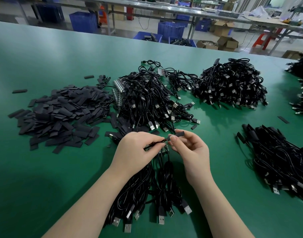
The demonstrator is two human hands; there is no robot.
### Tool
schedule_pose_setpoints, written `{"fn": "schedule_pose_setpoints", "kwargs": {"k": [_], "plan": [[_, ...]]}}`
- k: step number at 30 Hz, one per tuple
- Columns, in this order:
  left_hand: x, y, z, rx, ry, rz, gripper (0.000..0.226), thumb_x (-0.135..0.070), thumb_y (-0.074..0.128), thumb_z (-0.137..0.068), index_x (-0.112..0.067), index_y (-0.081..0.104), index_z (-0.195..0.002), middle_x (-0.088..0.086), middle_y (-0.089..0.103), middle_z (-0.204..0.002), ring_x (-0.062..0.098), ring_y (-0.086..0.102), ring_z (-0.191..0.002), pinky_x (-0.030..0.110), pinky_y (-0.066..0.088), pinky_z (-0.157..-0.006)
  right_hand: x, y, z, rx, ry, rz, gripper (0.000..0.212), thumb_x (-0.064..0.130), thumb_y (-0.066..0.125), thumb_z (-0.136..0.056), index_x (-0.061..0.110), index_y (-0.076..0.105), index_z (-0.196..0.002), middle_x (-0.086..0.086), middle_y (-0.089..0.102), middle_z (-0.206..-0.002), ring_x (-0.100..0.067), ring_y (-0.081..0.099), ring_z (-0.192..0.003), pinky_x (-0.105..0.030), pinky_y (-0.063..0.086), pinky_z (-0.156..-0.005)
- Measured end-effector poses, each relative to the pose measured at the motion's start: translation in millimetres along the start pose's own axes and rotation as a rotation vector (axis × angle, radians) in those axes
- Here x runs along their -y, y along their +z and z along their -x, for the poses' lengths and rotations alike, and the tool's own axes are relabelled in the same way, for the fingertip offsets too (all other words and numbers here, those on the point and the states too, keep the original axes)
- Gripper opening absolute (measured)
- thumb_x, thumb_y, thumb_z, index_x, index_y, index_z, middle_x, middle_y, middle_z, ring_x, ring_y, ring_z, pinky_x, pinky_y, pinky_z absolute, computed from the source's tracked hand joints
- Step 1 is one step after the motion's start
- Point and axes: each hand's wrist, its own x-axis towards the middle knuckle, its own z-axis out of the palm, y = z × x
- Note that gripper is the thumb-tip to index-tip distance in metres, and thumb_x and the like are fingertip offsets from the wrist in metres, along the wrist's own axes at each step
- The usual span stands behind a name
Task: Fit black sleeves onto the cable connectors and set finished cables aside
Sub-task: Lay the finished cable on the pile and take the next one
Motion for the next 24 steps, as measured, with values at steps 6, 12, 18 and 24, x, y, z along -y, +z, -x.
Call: {"fn": "schedule_pose_setpoints", "kwargs": {"k": [6, 12, 18, 24], "plan": [[-1.8, -0.6, 0.2, -0.006, 0.007, 0.013, 0.014, -0.028, 0.072, -0.083, -0.025, 0.079, -0.094, -0.017, 0.074, -0.090, -0.003, 0.067, -0.087, 0.035, 0.054, -0.078, -2.3, 2.2, 2.1, 0.021, -0.017, 0.049, 0.020, 0.012, 0.079, -0.081, 0.030, 0.075, -0.088, -0.001, 0.070, -0.069, -0.014, 0.067, -0.071, -0.023, 0.056, -0.076], [-2.0, 0.9, 0.3, 0.009, -0.006, 0.017, 0.018, -0.030, 0.070, -0.084, -0.023, 0.079, -0.098, -0.011, 0.075, -0.085, 0.005, 0.069, -0.080, 0.039, 0.055, -0.074, -2.3, 4.4, 2.3, 0.003, -0.004, 0.039, 0.021, 0.009, 0.078, -0.082, 0.029, 0.075, -0.083, -0.003, 0.069, -0.068, -0.016, 0.067, -0.071, -0.022, 0.056, -0.076], [-4.8, 0.2, 2.6, -0.040, -0.074, 0.044, 0.024, -0.033, 0.071, -0.080, -0.025, 0.077, -0.101, -0.012, 0.076, -0.087, 0.005, 0.068, -0.083, 0.034, 0.055, -0.080, -2.5, 3.8, 3.0, 0.028, -0.010, 0.060, 0.016, 0.009, 0.079, -0.081, 0.023, 0.072, -0.085, -0.003, 0.070, -0.067, -0.014, 0.067, -0.070, -0.022, 0.055, -0.076], [-8.2, 0.3, 1.5, -0.005, -0.054, 0.031, 0.018, -0.031, 0.069, -0.081, -0.029, 0.079, -0.096, -0.017, 0.074, -0.090, 0.002, 0.064, -0.088, 0.020, 0.044, -0.084, -0.9, 3.8, 4.5, 0.039, -0.016, 0.075, 0.015, 0.008, 0.078, -0.081, 0.014, 0.069, -0.091, -0.001, 0.071, -0.068, -0.010, 0.068, -0.068, -0.018, 0.053, -0.071]]}}
